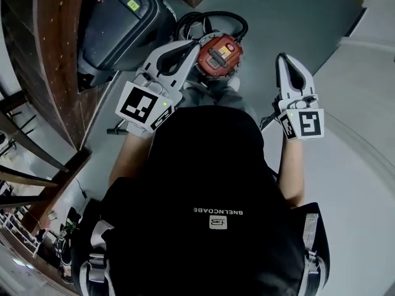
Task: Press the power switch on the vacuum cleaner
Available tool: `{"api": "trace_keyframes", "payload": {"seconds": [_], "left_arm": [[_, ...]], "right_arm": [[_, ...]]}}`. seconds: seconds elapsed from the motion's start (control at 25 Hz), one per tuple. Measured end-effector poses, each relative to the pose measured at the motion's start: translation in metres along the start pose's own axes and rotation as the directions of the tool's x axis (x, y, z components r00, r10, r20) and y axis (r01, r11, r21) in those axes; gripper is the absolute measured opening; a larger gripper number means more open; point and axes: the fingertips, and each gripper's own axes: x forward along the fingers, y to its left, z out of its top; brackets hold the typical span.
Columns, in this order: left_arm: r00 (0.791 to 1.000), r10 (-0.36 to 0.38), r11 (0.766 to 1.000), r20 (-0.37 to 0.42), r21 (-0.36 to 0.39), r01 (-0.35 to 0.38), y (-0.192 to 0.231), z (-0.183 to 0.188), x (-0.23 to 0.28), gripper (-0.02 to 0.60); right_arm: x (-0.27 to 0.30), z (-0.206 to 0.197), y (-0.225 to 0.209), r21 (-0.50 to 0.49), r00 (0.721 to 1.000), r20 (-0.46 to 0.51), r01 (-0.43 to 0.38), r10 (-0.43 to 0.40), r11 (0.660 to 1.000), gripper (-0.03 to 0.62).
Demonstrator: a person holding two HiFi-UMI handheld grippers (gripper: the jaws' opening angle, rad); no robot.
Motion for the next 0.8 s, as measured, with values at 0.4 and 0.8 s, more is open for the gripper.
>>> {"api": "trace_keyframes", "payload": {"seconds": [0.4,0.8], "left_arm": [[0.984,0.165,0.984,-0.074,-0.058,-0.169,0.011,-0.046,0.001,0.014],[0.944,0.279,0.932,-0.178,-0.188,-0.311,0.041,-0.095,-0.022,0.014]], "right_arm": [[0.069,-0.084,-0.008,0.026,0.957,-0.203,-0.207,0.208,0.978,0.026],[0.138,-0.206,-0.002,0.074,0.826,-0.476,-0.304,0.302,0.950,0.026]]}}
